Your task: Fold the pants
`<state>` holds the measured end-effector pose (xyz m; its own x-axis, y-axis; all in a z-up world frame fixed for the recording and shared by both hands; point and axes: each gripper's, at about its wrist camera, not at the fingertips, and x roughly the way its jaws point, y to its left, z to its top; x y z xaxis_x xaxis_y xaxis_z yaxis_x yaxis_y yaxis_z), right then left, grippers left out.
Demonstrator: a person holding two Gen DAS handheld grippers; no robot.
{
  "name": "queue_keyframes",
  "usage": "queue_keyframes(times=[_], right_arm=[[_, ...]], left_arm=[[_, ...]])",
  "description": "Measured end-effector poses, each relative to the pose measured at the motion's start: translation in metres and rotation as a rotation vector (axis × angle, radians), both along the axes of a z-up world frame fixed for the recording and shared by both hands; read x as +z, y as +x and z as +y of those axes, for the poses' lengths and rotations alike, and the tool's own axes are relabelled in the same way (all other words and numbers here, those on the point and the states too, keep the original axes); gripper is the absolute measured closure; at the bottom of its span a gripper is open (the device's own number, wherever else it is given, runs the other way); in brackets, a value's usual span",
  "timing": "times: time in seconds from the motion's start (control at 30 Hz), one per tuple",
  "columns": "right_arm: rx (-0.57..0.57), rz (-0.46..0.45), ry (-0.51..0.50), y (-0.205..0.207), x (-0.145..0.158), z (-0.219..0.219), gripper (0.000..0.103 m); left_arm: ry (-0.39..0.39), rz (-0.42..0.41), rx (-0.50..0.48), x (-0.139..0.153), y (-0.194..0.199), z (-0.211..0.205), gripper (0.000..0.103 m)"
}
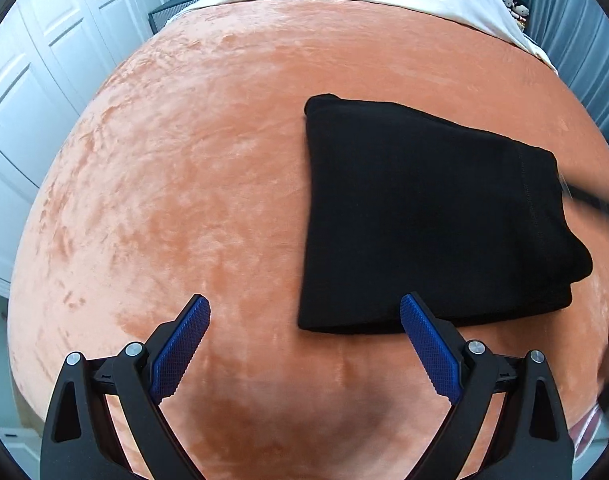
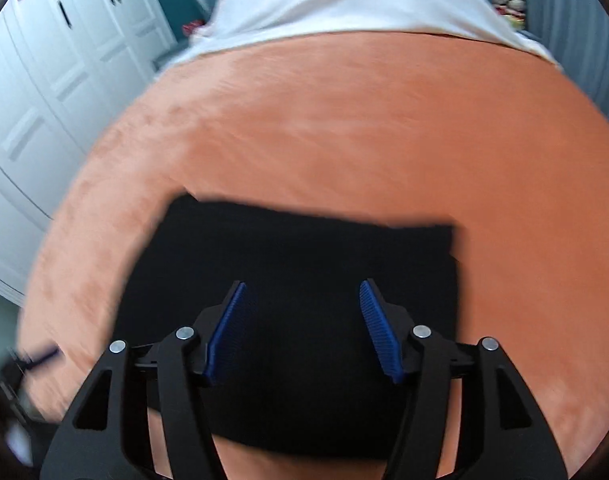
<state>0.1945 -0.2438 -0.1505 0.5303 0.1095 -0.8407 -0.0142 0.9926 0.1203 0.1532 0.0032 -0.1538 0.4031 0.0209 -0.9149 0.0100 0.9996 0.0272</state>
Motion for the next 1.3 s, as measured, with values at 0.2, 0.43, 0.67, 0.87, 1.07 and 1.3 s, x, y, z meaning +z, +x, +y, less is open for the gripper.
queue_keyframes(times=[0.2, 0.43, 0.67, 0.87, 1.07, 1.3], right_arm=[[-0.059, 0.122, -0.03, -0.053, -0.056, -0.062, 0.028], [-0.141, 0.146, 0.173, -0.061, -0.059, -0.086, 0.027], [-0.126, 0.155, 0.171, -0.044, -0.056, -0.077, 0.018], [-0.181, 0.144, 0.284, -0.053, -0.058, -0.087, 0.015], [-0.212, 0.116, 0.419, -0.061, -0.055, -0.098, 0.015], [-0.237, 0.151, 0.471, -0.053, -0.07, -0.098, 0.015]], left_arm=[[0.02, -0.005, -0.007, 0.005, -0.007, -0.019, 0.009], [0.063, -0.034, -0.076, 0.015, -0.005, -0.044, 0.009], [0.02, 0.026, -0.084, -0.004, 0.013, -0.053, 0.009], [-0.001, 0.034, -0.084, -0.008, 0.015, -0.05, 0.009], [-0.265, 0.108, -0.043, -0.017, 0.031, -0.025, 0.009], [-0.436, 0.164, 0.067, -0.037, 0.052, 0.002, 0.008]])
